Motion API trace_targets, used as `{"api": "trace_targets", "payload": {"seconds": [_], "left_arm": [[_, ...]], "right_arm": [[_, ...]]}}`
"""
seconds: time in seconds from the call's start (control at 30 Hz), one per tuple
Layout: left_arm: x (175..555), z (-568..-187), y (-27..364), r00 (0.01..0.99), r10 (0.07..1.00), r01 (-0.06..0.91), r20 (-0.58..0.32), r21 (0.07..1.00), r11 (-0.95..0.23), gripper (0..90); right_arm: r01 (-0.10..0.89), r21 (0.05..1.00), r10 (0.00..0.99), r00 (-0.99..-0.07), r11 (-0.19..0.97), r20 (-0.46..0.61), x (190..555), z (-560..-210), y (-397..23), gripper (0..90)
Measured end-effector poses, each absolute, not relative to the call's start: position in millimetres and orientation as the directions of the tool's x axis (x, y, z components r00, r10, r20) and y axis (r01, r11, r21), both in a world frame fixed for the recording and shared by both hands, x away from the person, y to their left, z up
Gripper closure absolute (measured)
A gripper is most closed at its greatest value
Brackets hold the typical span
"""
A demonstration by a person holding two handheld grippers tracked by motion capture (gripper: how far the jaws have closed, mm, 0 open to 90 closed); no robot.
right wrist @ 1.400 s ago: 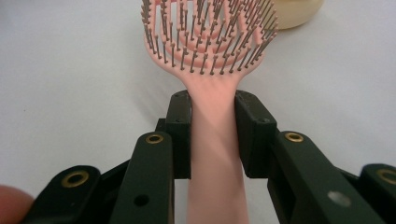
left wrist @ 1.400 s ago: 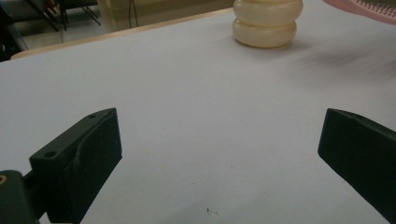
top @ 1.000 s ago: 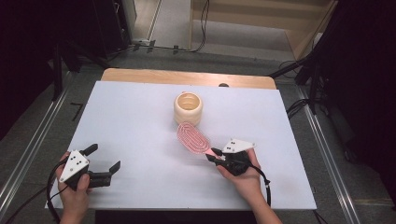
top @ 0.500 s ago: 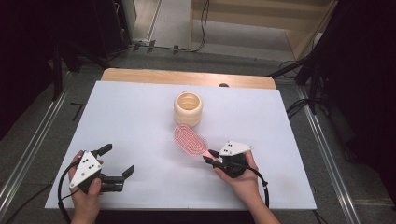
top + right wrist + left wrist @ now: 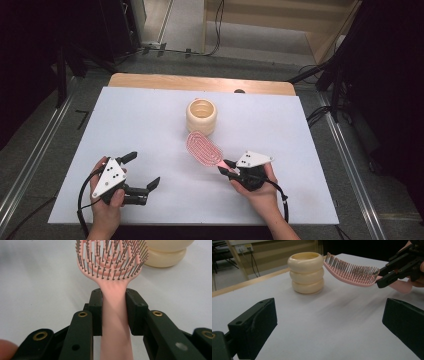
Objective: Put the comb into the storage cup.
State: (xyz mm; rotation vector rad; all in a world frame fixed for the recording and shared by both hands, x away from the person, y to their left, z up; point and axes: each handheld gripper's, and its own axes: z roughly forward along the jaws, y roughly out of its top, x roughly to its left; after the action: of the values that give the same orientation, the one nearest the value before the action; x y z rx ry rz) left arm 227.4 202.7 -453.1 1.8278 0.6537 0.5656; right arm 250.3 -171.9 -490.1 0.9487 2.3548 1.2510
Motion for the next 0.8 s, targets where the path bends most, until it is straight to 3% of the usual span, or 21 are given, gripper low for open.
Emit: {"api": "trace_targets", "payload": {"seconds": [0.8], "left_arm": [[250.8, -446.3, 155.7, 0.777, 0.629, 0.204, -0.002, 0.947, -0.248, 0.0]], "right_arm": [[0.342, 0.861, 0.672, -0.741, 0.376, 0.0, 238.9, -480.0, -166.8, 67.3]]}}
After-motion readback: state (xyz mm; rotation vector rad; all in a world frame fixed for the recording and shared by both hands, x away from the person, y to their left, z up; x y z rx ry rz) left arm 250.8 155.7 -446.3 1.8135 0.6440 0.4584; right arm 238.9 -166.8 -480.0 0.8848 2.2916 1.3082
